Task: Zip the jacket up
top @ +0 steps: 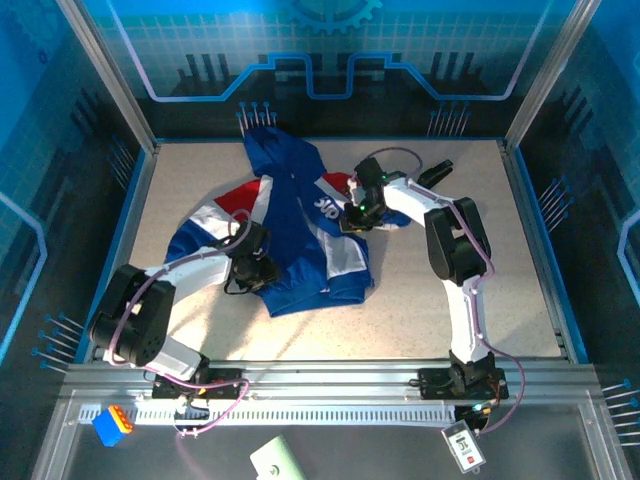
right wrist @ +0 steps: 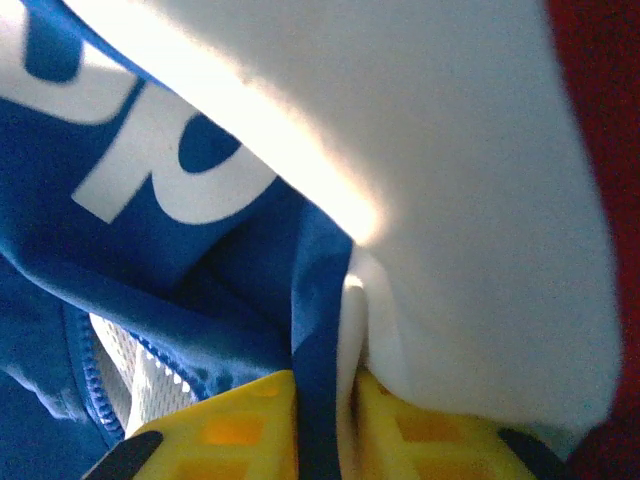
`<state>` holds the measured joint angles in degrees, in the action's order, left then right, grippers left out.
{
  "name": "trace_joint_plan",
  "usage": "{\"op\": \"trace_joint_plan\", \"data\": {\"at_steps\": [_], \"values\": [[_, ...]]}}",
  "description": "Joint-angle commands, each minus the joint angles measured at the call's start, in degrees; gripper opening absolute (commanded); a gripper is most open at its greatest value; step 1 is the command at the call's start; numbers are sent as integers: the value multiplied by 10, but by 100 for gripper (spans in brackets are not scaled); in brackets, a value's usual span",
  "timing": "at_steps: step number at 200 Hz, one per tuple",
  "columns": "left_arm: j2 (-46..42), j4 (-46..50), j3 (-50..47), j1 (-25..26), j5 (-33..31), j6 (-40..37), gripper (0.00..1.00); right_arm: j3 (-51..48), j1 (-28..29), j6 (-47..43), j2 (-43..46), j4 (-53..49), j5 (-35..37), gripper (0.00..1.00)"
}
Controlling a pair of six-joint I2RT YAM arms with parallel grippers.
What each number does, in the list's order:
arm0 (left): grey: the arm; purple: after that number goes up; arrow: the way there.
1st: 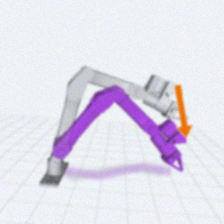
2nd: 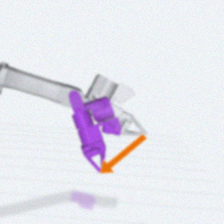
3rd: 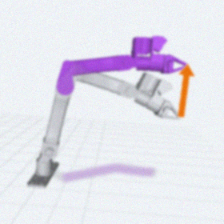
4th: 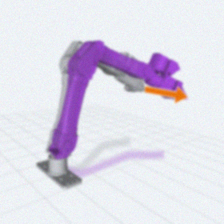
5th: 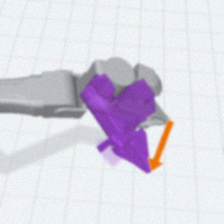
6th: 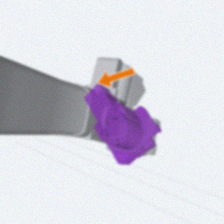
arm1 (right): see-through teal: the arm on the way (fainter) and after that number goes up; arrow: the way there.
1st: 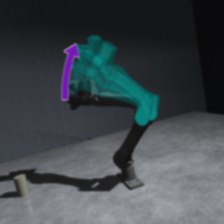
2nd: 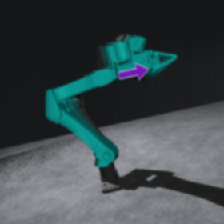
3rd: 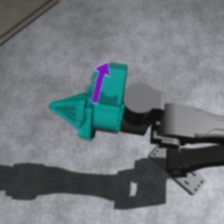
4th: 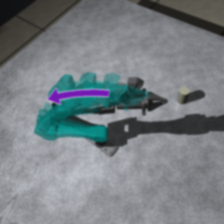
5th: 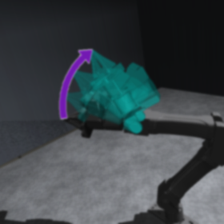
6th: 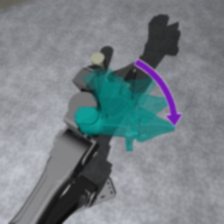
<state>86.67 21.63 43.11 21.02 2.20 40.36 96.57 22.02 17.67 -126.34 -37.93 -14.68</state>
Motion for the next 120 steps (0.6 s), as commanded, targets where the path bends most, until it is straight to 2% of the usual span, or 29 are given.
{"op": "trace_joint_plan", "data": {"at_steps": [1,41,69,96,120], "values": [[9,22,45,-1,-13,-20,41,33,-3,-31,9,-52,12,26],[-10,87,84,-43,-37,-65,45,-60,-2,-7,101,-12,-6,40],[-48,114,99,-37,-45,-60,47,-157,-17,14,191,28,-20,45],[-53,108,108,23,-48,-25,48,-249,-24,32,257,61,-39,47],[-21,56,114,88,-28,24,47,-319,-25,45,286,102,-56,49]]}}
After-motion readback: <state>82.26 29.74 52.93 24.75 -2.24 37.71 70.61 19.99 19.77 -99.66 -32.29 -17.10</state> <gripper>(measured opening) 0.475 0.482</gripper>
